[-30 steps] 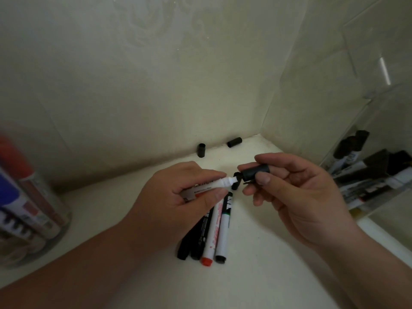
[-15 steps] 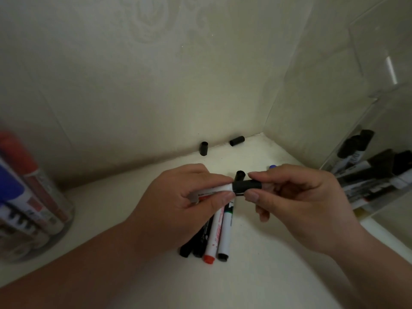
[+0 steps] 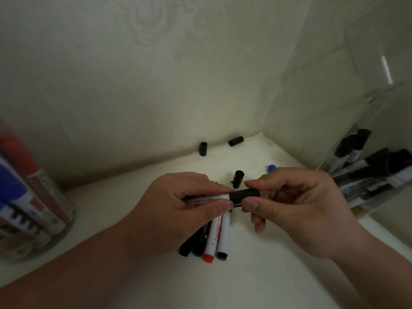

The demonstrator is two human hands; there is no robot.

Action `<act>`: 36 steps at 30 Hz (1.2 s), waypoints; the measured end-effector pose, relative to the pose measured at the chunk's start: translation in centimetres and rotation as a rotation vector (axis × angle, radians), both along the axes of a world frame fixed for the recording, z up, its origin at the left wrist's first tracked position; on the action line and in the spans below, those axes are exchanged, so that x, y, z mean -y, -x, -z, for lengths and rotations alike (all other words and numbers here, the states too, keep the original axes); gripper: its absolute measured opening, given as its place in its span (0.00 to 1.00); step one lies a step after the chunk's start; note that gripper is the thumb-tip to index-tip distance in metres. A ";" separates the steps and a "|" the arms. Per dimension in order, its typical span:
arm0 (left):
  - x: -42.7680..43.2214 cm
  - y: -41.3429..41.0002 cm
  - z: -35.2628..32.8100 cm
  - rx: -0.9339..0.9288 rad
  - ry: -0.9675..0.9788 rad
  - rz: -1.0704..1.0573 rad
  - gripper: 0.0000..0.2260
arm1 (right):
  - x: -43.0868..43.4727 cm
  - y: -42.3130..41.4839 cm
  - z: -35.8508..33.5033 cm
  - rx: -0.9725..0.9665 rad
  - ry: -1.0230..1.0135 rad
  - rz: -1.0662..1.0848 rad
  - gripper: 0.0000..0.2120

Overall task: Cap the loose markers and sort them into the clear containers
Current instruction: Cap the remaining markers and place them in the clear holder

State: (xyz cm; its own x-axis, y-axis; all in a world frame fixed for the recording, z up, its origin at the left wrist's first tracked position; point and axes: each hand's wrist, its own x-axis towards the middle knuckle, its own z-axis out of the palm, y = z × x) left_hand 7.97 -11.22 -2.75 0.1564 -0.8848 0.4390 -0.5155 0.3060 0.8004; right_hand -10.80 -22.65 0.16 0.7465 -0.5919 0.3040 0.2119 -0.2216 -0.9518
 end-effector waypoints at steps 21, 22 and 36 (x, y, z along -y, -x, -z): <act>2.0 -1.2 1.5 -0.335 -0.113 -0.232 0.14 | 2.8 0.6 0.4 -0.857 0.578 0.350 0.10; 2.0 -1.2 1.4 -0.349 -0.126 -0.232 0.13 | 2.9 0.7 0.0 -0.837 0.576 0.380 0.11; 2.0 -1.3 1.2 -0.435 -0.163 -0.142 0.10 | 4.8 -2.3 1.3 -1.252 0.801 0.547 0.11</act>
State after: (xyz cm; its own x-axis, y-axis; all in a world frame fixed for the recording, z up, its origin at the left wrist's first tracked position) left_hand 9.30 -13.20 -3.93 0.4184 -0.8935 0.1631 -0.1496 0.1093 0.9827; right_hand -8.49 -27.46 -1.11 0.5131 -0.8575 0.0375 -0.8555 -0.5144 -0.0594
